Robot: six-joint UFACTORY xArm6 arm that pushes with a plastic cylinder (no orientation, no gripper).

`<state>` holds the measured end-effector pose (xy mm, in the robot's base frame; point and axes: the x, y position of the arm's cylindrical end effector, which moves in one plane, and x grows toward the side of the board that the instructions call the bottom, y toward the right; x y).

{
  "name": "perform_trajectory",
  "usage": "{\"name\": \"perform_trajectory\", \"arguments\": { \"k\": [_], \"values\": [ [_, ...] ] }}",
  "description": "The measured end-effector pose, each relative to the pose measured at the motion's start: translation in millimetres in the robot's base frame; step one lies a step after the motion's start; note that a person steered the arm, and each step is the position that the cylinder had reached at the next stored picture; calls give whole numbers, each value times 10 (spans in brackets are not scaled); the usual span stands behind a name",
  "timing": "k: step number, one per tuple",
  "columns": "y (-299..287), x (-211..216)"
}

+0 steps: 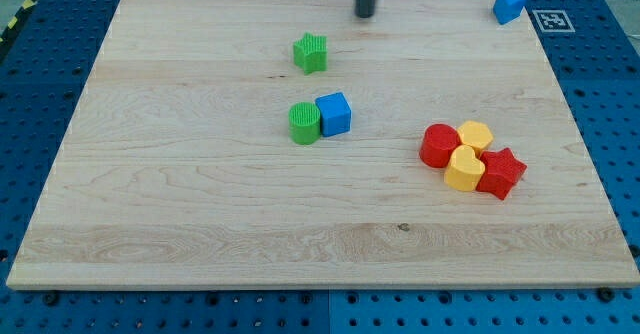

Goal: Drag the green star towards right

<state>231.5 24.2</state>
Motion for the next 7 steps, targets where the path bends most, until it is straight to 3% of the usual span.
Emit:
{"name": "perform_trajectory", "arguments": {
  "k": [1, 2, 3, 7],
  "values": [
    [-653, 114],
    [-1017, 568],
    [-1064, 890],
    [-109, 1020]
  ]
}}
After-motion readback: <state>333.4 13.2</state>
